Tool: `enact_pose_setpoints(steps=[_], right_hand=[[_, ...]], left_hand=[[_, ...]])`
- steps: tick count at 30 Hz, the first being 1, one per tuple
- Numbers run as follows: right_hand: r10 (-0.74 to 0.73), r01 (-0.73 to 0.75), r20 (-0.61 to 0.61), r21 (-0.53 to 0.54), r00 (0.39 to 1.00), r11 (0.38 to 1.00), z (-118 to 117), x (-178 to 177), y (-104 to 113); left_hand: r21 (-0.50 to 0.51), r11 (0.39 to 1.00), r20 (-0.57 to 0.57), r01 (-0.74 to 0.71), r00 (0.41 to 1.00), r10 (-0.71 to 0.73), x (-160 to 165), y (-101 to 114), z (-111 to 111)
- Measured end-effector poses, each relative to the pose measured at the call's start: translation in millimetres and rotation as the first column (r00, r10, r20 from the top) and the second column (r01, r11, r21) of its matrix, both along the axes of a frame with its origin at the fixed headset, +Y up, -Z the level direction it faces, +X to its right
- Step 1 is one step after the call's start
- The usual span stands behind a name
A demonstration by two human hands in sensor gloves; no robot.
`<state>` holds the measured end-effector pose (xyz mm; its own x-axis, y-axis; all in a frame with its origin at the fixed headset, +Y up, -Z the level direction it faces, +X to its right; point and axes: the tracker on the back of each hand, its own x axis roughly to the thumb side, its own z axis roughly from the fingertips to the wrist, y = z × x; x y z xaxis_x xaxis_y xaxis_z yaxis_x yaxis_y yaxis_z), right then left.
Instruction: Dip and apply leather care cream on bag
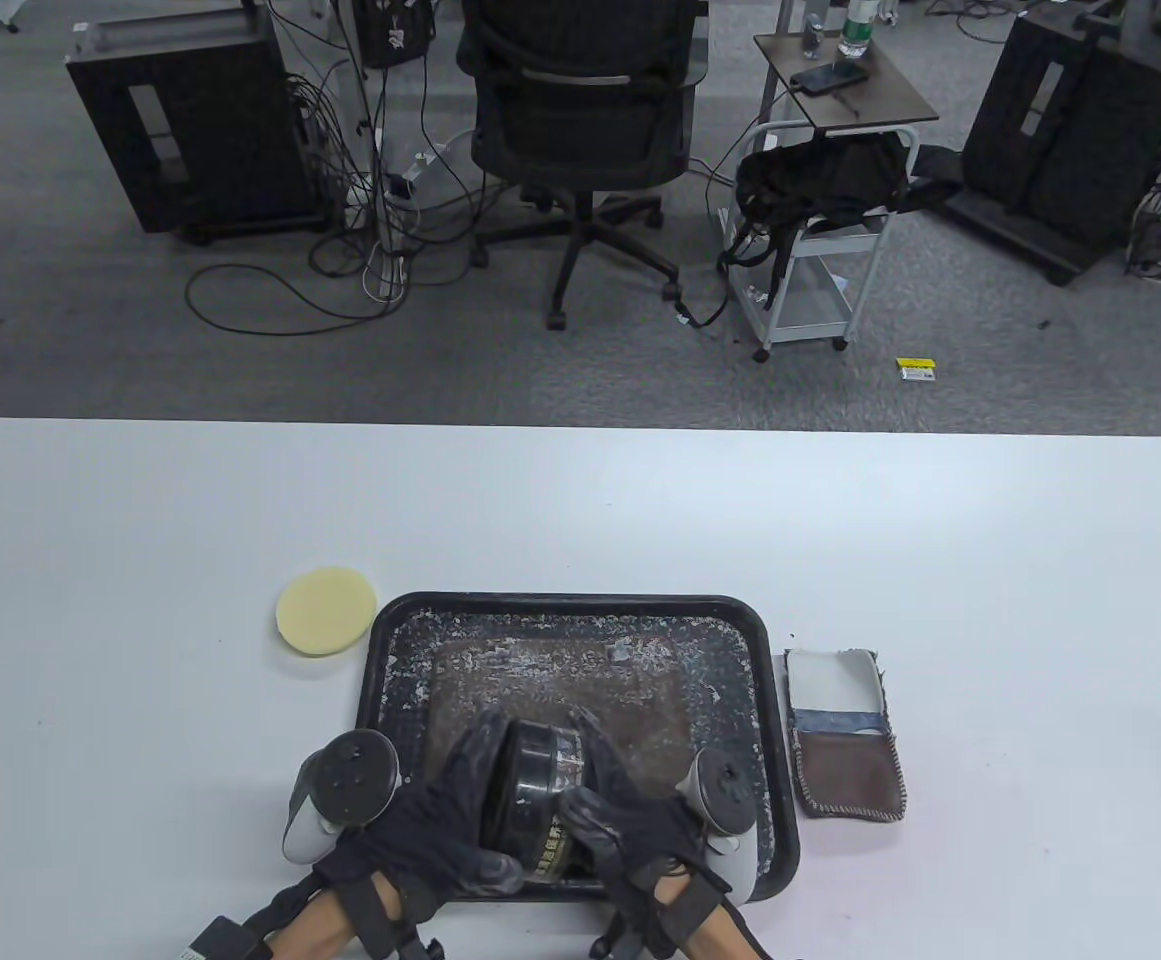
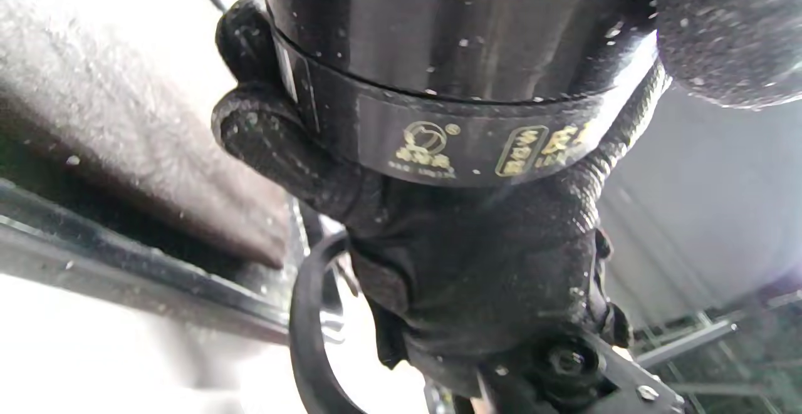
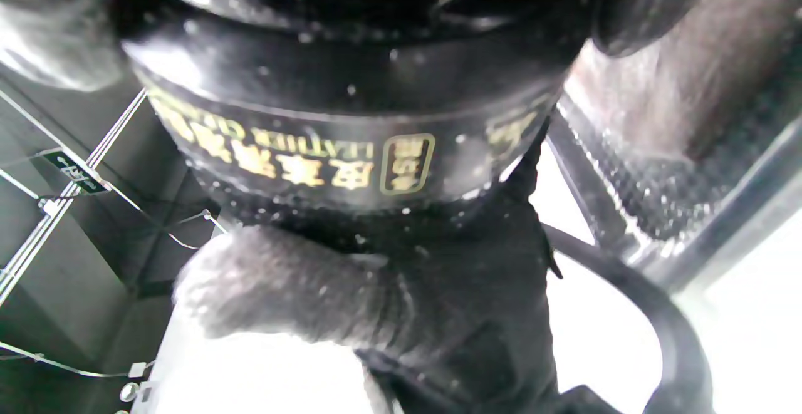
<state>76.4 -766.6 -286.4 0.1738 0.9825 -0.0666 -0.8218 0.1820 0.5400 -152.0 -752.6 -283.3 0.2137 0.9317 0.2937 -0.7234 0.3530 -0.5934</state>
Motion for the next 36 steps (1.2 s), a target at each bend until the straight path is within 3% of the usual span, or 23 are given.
enact_pose_setpoints(steps=[2, 5, 8, 10, 13, 18, 21, 24, 30, 36], right_hand=[[0.100, -0.110, 0.079, 0.143, 0.992, 0.984, 0, 1, 11], [0.239, -0.298, 0.196, 0.371, 0.951, 0.880, 4, 0, 25], [0.284, -0.355, 0.216, 0.467, 0.934, 0.810, 10, -5, 30], [0.277, -0.347, 0.216, 0.458, 0.936, 0.818, 10, -6, 28], [0.253, -0.306, 0.179, 0.410, 0.951, 0.859, 7, -6, 22], [0.093, -0.103, 0.067, 0.158, 0.993, 0.982, 3, -6, 6], [0.008, -0.008, -0.017, 0.023, 1.000, 1.000, 1, -8, -5], [-0.045, 0.038, -0.100, -0.070, 0.994, 0.997, 2, -9, -7], [-0.034, 0.021, -0.151, -0.087, 0.988, 0.996, 0, -7, -8], [-0.014, 0.001, -0.161, -0.080, 0.987, 0.997, 4, -14, -9]], left_hand=[[-0.065, 0.995, -0.005, -0.070, 0.998, 0.070, -2, -4, -2], [-0.239, 0.950, -0.026, -0.202, 0.979, 0.202, -4, -14, -5], [-0.368, 0.886, -0.039, -0.283, 0.957, 0.289, -3, -25, -5], [-0.376, 0.877, -0.048, -0.299, 0.951, 0.304, -4, -26, -6], [-0.300, 0.914, -0.054, -0.272, 0.962, 0.269, -6, -20, -7], [-0.012, 0.988, -0.073, -0.151, 0.986, 0.150, -7, 2, -2], [0.199, 0.979, -0.078, -0.043, 0.995, 0.059, -5, 17, 5], [0.294, 0.956, -0.085, 0.014, 0.996, 0.011, -4, 24, 13], [0.360, 0.932, -0.083, 0.045, 0.996, -0.016, -1, 28, 18], [0.244, 0.970, -0.033, -0.013, 0.999, 0.021, -13, 20, 4]])
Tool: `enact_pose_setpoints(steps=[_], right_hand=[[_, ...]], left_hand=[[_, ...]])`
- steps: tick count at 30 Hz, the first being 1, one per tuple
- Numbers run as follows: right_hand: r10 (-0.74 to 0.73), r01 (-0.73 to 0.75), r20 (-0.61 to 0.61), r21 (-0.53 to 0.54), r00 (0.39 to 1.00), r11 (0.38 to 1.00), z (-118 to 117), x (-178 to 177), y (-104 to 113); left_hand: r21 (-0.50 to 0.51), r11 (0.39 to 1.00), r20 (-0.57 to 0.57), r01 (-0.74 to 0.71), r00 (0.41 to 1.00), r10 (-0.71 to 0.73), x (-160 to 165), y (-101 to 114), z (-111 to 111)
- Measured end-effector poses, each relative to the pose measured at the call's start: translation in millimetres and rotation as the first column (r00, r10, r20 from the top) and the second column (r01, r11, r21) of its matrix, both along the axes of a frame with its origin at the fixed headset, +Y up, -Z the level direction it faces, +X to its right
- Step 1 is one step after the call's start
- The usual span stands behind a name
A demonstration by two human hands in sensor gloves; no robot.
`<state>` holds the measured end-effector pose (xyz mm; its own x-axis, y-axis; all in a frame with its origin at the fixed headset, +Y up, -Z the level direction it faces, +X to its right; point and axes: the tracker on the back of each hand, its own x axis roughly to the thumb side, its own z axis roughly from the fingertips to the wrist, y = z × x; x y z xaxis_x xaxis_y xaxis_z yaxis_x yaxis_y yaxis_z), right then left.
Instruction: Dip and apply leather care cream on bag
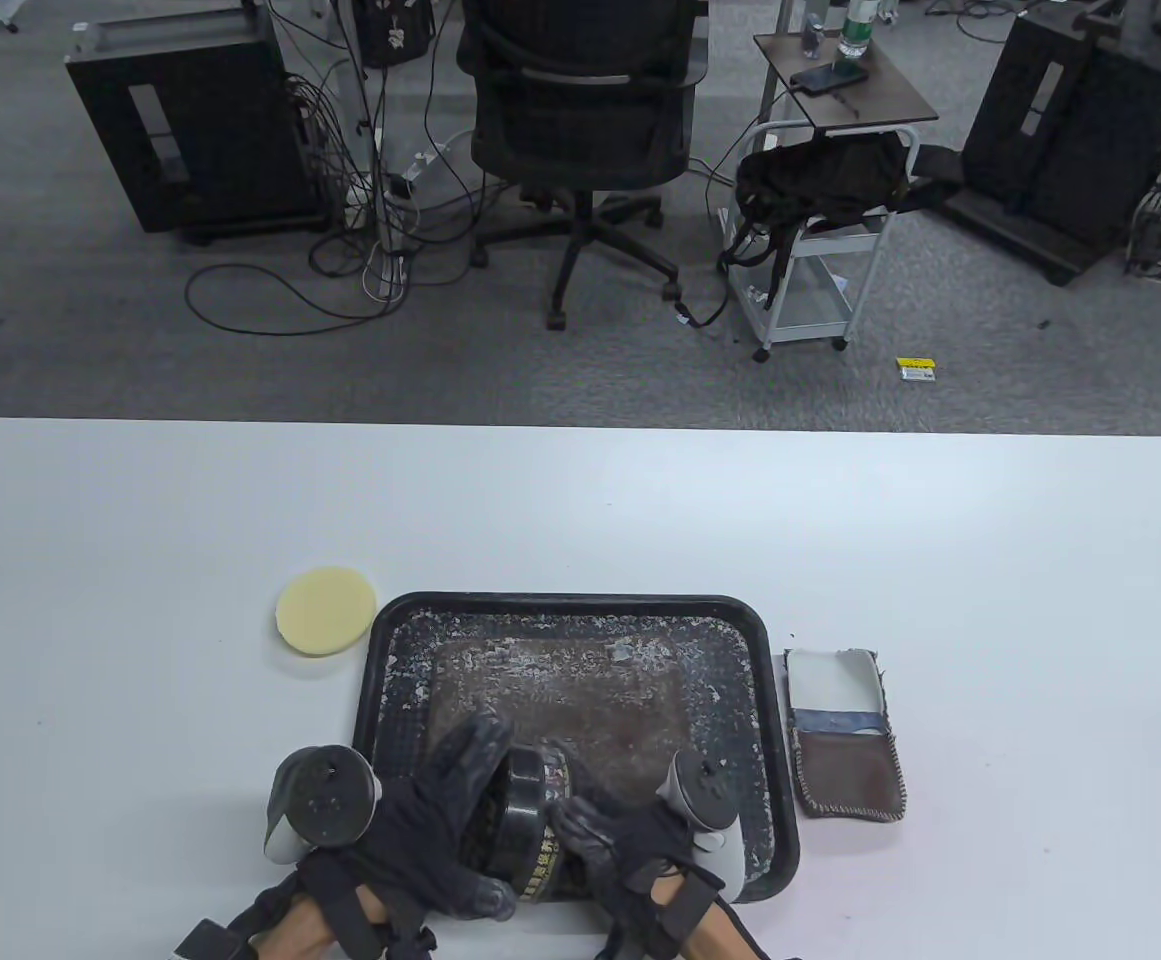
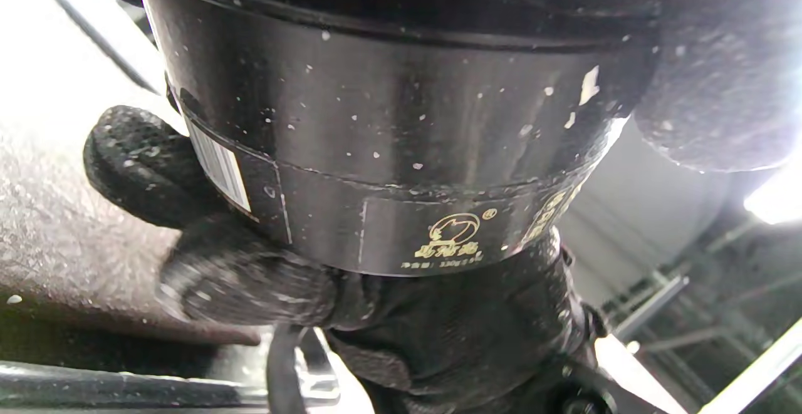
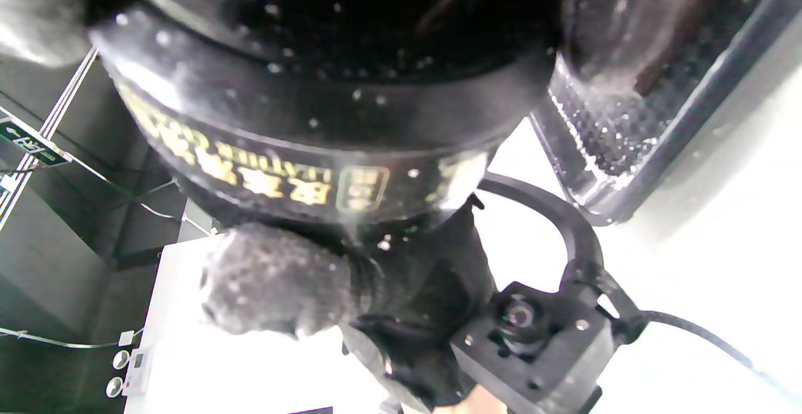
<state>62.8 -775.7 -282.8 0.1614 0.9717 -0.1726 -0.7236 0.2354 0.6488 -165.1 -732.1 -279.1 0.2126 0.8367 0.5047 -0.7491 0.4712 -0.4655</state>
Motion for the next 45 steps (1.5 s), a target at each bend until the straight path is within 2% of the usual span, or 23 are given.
enact_pose_setpoints(steps=[6, 10, 12, 14, 15, 16, 20, 25, 30, 32, 37, 42, 45], right_hand=[[0.035, -0.040, 0.045, 0.106, 0.998, 0.994, -6, 10, 7], [0.034, -0.047, 0.115, 0.116, 0.993, 0.992, -9, 25, 9], [0.038, -0.054, 0.127, 0.121, 0.991, 0.991, -11, 29, 10], [0.050, -0.070, 0.154, 0.129, 0.987, 0.989, -13, 34, 10], [0.051, -0.071, 0.155, 0.129, 0.987, 0.989, -13, 34, 10], [0.056, -0.078, 0.166, 0.128, 0.984, 0.989, -13, 36, 10], [0.065, -0.088, 0.176, 0.127, 0.982, 0.988, -14, 37, 11], [0.076, -0.101, 0.185, 0.132, 0.980, 0.986, -14, 37, 10], [0.078, -0.106, 0.191, 0.144, 0.978, 0.984, -14, 39, 11], [0.081, -0.113, 0.202, 0.152, 0.976, 0.982, -15, 41, 12], [0.093, -0.131, 0.226, 0.160, 0.970, 0.978, -15, 45, 13], [0.131, -0.186, 0.276, 0.184, 0.952, 0.965, -17, 51, 16], [0.155, -0.227, 0.317, 0.203, 0.936, 0.952, -17, 56, 19]], left_hand=[[0.024, 0.997, -0.039, 0.076, 0.996, -0.075, -22, 17, -4], [0.012, 0.987, -0.076, 0.162, 0.984, -0.160, -58, 27, -9], [-0.003, 0.968, -0.128, 0.252, 0.960, -0.250, -79, 29, -13], [-0.033, 0.918, -0.217, 0.394, 0.894, -0.392, -106, 29, -17], [-0.041, 0.906, -0.240, 0.421, 0.876, -0.418, -111, 28, -18], [-0.077, 0.865, -0.296, 0.495, 0.817, -0.494, -126, 25, -22], [-0.233, 0.764, -0.356, 0.601, 0.679, -0.643, -164, 11, -31], [-0.478, 0.603, -0.314, 0.638, 0.517, -0.796, -204, -15, -37], [-0.604, 0.446, -0.249, 0.660, 0.375, -0.893, -219, -28, -38], [-0.606, 0.449, -0.249, 0.657, 0.379, -0.891, -219, -28, -38], [-0.646, 0.385, -0.207, 0.659, 0.335, -0.919, -216, -28, -37], [-0.634, 0.367, -0.209, 0.681, 0.306, -0.929, -211, -25, -37], [-0.596, 0.405, -0.253, 0.694, 0.316, -0.914, -205, -17, -36]])
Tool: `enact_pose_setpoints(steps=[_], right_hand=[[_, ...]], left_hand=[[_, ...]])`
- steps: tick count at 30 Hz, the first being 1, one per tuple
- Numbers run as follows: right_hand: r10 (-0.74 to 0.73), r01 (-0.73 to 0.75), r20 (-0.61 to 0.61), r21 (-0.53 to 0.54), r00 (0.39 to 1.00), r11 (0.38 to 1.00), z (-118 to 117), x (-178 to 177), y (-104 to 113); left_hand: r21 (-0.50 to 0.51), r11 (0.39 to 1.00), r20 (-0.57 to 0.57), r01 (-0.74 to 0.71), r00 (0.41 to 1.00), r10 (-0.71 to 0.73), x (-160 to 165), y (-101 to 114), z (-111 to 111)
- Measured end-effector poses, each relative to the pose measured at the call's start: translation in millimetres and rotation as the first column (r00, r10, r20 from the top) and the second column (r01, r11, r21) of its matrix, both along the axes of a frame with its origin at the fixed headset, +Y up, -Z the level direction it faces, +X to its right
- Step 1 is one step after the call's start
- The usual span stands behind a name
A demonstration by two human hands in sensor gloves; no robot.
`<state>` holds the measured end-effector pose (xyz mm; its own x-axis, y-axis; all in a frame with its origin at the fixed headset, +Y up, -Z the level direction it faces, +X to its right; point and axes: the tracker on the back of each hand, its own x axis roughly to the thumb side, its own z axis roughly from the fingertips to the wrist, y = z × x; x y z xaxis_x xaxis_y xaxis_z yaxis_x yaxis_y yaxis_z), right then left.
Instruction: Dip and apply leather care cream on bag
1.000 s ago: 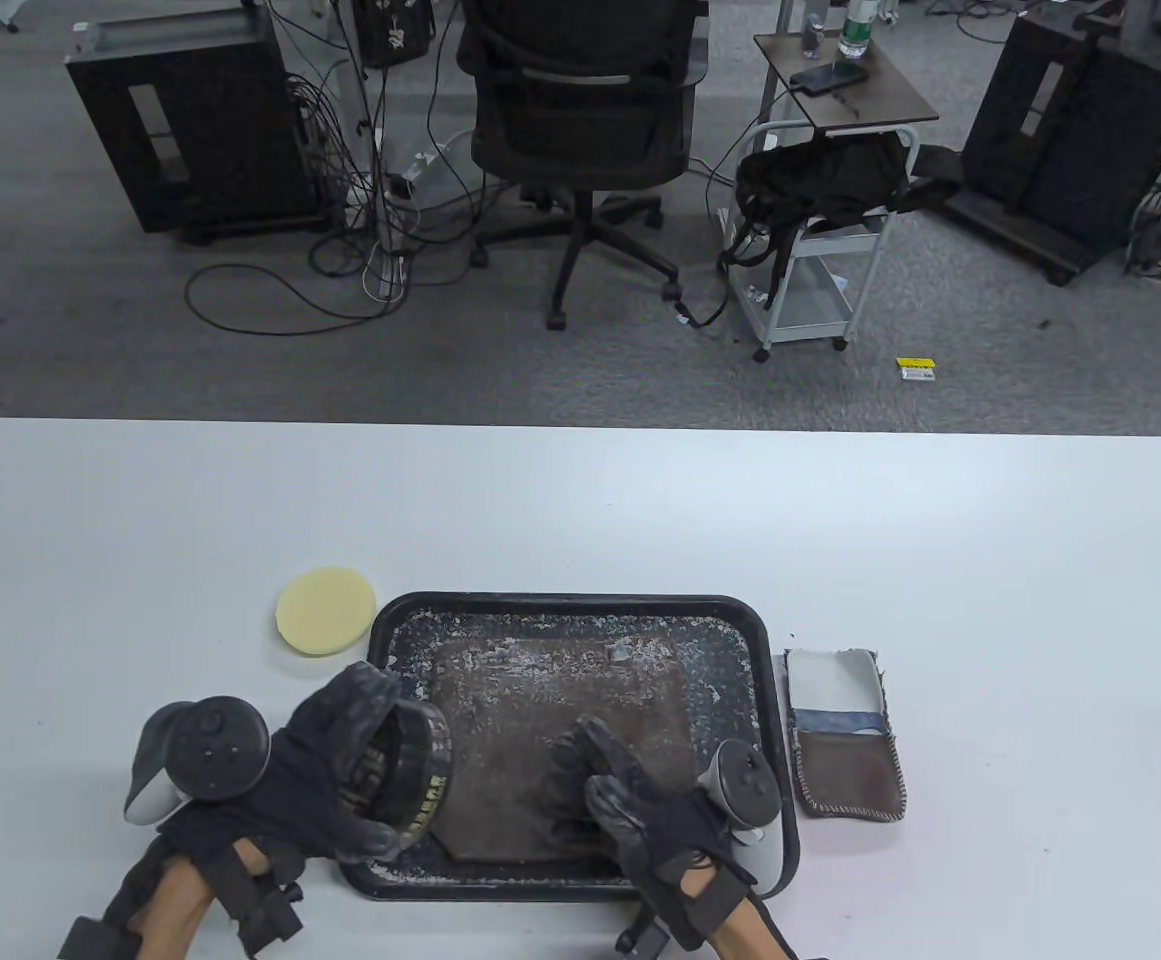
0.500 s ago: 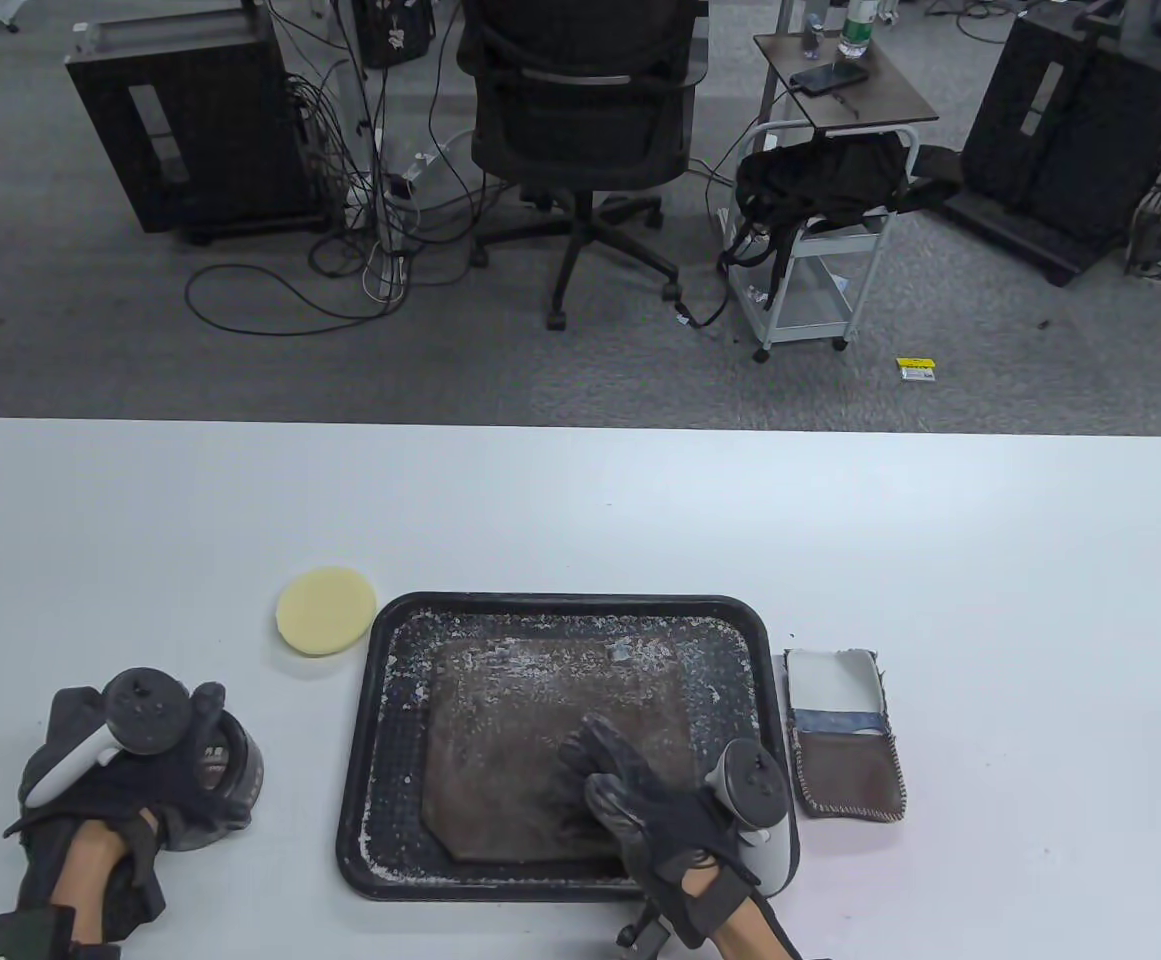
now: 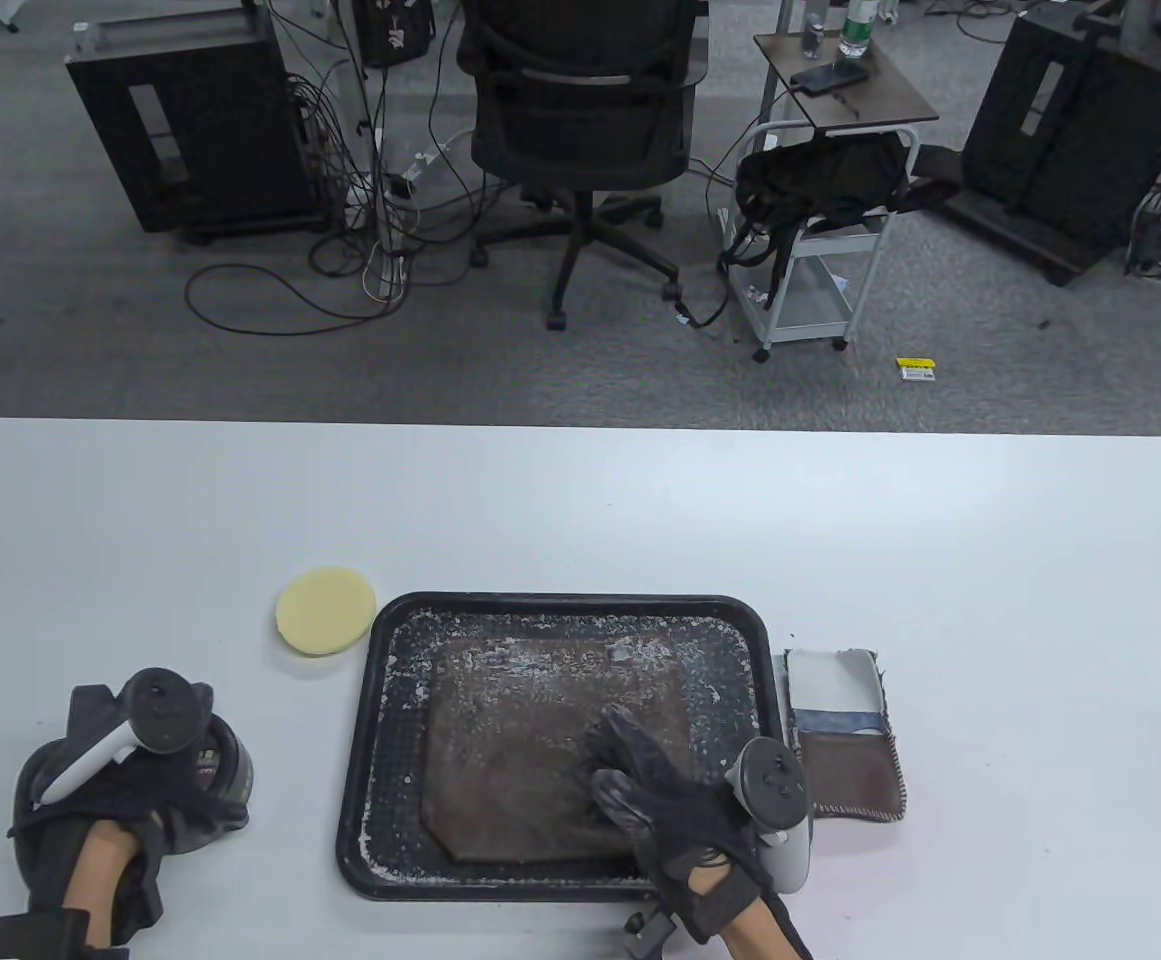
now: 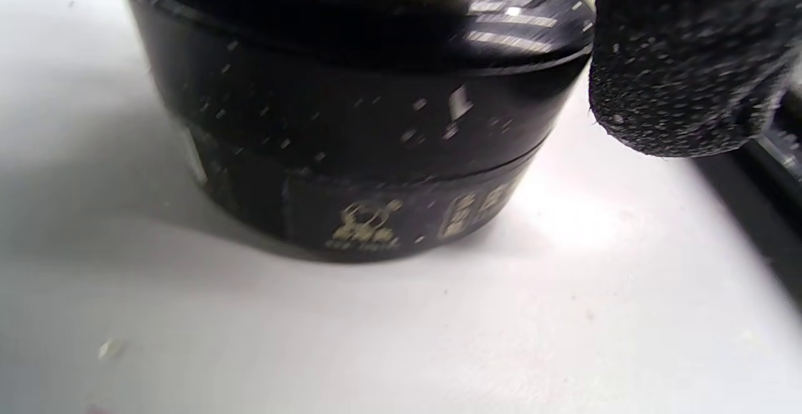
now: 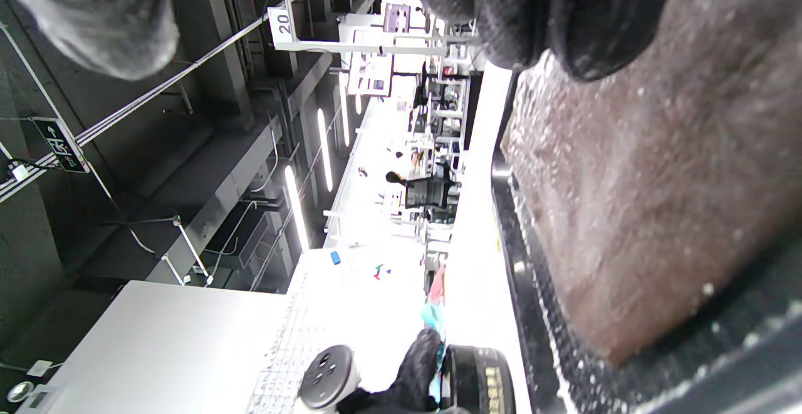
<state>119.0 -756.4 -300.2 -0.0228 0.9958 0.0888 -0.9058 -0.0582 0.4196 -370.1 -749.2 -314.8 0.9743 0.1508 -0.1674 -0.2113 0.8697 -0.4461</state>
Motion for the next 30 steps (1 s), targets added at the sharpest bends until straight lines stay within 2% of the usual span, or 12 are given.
enact_pose_setpoints(steps=[5, 7, 11, 14, 18, 19, 20, 22, 25, 30], right_hand=[[0.088, -0.096, 0.106, 0.074, 0.991, 0.993, -2, 14, 9], [0.126, -0.142, 0.147, 0.105, 0.981, 0.984, -2, 20, 13], [0.229, -0.273, 0.236, 0.171, 0.944, 0.947, -3, 32, 22], [0.364, -0.439, 0.305, 0.229, 0.880, 0.869, -3, 42, 29], [0.547, -0.644, 0.360, 0.258, 0.756, 0.720, -1, 50, 34], [0.622, -0.716, 0.362, 0.262, 0.694, 0.647, 0, 52, 35], [0.656, -0.750, 0.366, 0.257, 0.660, 0.610, 0, 53, 35], [0.755, -0.838, 0.364, 0.243, 0.545, 0.488, 0, 56, 34], [0.814, -0.885, 0.351, 0.219, 0.464, 0.410, -2, 58, 30], [0.897, -0.947, 0.312, 0.178, 0.312, 0.268, -5, 60, 21]], left_hand=[[0.187, 0.982, 0.114, -0.016, 0.993, -0.005, 27, 20, 4], [0.280, 0.958, 0.196, -0.065, 0.981, 0.009, 48, 25, 5], [0.350, 0.917, 0.377, -0.191, 0.925, 0.048, 95, 27, 11], [0.364, 0.897, 0.489, -0.250, 0.871, 0.044, 134, 26, 21], [0.371, 0.891, 0.568, -0.261, 0.823, 0.005, 171, 19, 32], [0.373, 0.894, 0.583, -0.248, 0.812, -0.017, 180, 15, 34], [0.366, 0.899, 0.595, -0.242, 0.804, -0.026, 184, 11, 35], [0.340, 0.916, 0.607, -0.212, 0.794, -0.041, 193, 2, 35], [0.297, 0.941, 0.605, -0.162, 0.794, -0.054, 198, -7, 33], [0.276, 0.950, 0.591, -0.145, 0.805, -0.049, 197, -13, 30]])
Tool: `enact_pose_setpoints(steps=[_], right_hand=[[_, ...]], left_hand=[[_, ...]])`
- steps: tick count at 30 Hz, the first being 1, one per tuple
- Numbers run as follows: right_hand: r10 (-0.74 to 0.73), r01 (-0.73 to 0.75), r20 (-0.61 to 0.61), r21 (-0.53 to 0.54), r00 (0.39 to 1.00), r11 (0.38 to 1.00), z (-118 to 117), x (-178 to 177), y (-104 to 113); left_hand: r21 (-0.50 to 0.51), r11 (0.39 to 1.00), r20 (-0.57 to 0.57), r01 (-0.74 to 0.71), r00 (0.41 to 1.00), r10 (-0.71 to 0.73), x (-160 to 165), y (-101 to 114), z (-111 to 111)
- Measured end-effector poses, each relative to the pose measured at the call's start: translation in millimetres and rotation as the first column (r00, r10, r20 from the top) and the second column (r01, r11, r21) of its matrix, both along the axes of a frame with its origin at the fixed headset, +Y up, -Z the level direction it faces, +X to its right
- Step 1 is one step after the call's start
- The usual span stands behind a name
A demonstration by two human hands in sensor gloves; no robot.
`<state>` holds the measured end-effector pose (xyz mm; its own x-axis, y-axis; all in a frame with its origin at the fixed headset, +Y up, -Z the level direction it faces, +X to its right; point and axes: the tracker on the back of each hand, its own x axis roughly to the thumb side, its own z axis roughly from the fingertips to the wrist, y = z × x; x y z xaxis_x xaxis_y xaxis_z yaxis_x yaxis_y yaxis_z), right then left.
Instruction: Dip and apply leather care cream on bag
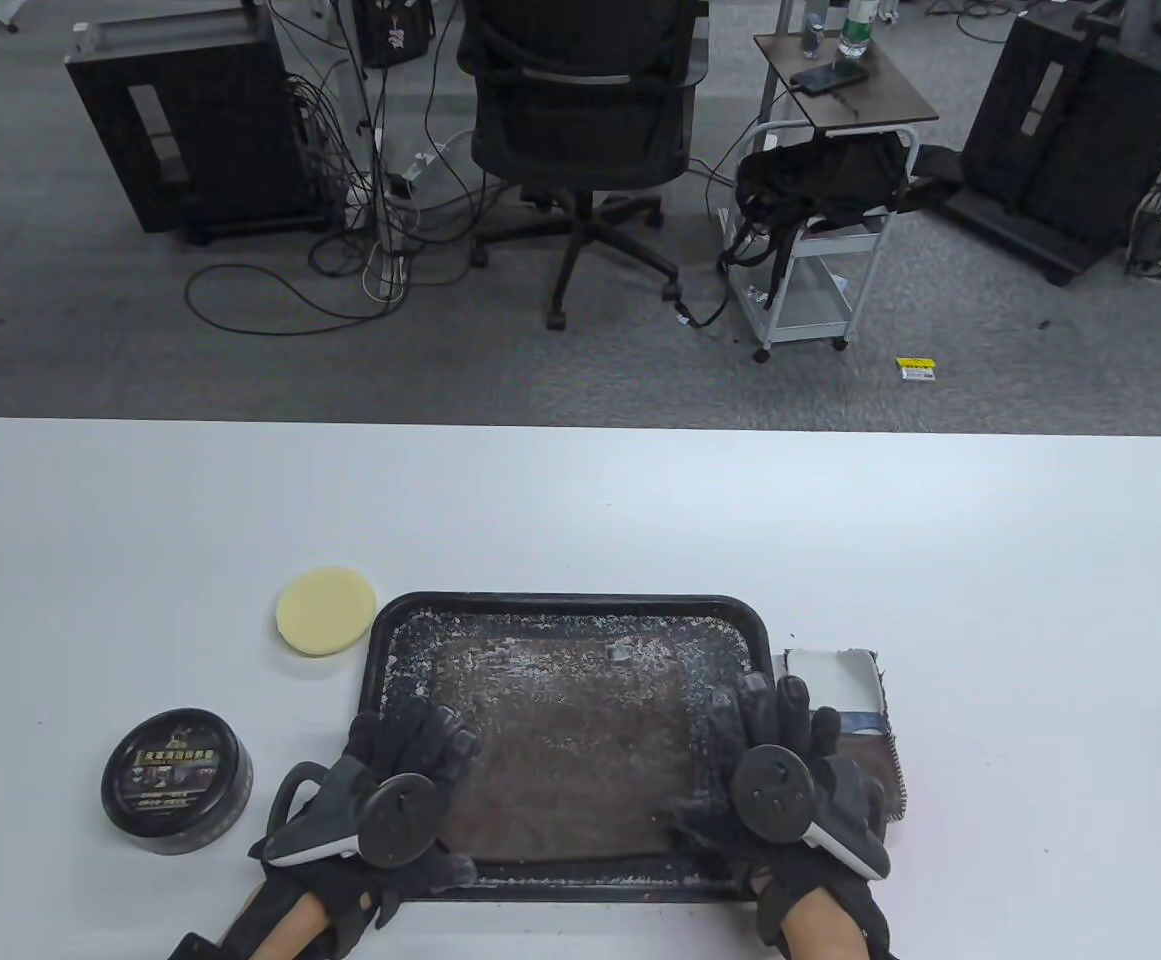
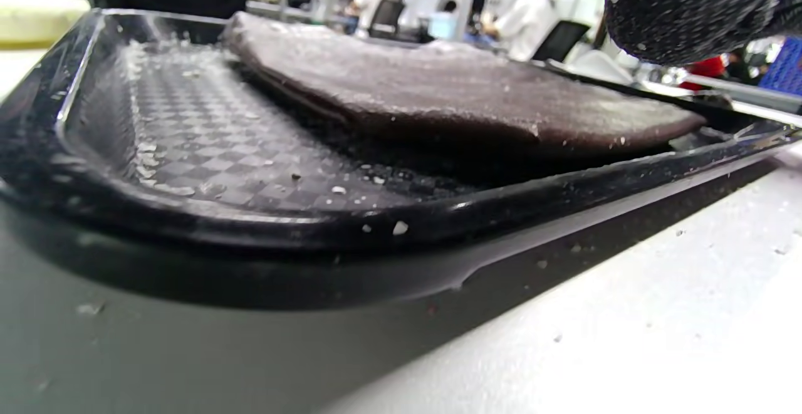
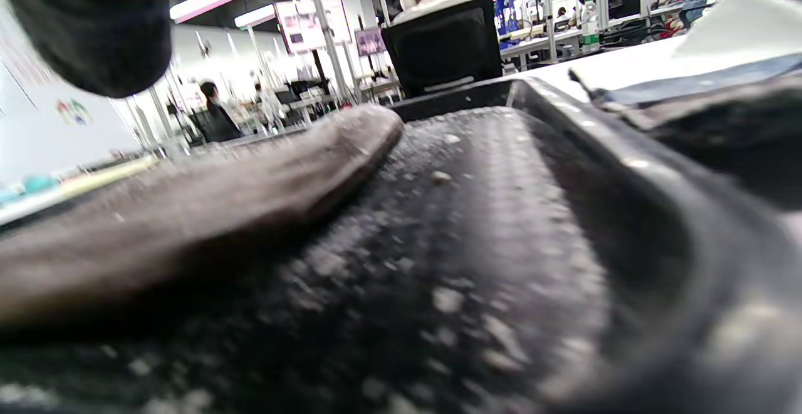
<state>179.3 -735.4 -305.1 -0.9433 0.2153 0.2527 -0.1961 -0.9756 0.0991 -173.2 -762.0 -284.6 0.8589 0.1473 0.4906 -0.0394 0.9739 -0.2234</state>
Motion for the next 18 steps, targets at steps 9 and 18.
enact_pose_setpoints(steps=[9, 18], right_hand=[[0.035, -0.034, 0.010, -0.076, 0.999, 0.997, -3.9, 2.6, -7.4], [-0.004, 0.004, -0.004, -0.102, 1.000, 0.995, -4.7, 1.0, -8.8]], left_hand=[[-0.020, 0.999, -0.006, -0.025, 1.000, 0.025, -2.1, -1.3, -4.1], [-0.021, 1.000, 0.021, 0.000, 1.000, 0.000, 4.5, -6.0, -2.1]])
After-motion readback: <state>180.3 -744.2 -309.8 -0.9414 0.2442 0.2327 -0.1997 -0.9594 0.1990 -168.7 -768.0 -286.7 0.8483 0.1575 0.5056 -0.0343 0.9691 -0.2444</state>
